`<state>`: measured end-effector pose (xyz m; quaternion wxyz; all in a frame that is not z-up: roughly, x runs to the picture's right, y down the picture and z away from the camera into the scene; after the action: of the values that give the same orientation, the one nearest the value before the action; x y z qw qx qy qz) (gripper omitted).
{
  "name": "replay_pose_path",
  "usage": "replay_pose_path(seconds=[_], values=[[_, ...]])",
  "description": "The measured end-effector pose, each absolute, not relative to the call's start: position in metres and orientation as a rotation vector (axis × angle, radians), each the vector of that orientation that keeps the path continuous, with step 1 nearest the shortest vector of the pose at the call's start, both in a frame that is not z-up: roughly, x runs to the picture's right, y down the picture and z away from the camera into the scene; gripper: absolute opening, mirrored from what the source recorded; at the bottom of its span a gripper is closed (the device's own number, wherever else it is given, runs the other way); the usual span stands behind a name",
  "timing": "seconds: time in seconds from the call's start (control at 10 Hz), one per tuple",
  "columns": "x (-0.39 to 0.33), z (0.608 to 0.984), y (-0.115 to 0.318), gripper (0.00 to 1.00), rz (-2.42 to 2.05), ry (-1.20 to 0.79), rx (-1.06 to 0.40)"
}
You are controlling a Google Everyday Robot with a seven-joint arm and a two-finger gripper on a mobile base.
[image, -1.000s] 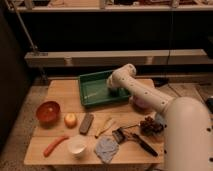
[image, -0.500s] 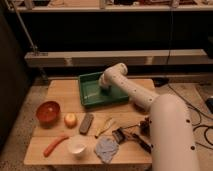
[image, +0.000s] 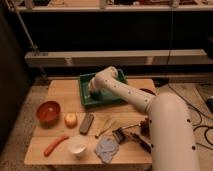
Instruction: Wipe tray with sponge
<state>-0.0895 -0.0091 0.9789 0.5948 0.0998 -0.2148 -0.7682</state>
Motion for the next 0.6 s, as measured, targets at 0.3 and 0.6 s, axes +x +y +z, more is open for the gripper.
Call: replay_pose_path(seconds=[0.3,0.6], values=[[-0.076,0.958,0.006,0.0,-1.8,-0.509,0.231],[-0.031,0.944,-0.006,0.0,-1.782,-0.425,0.207]])
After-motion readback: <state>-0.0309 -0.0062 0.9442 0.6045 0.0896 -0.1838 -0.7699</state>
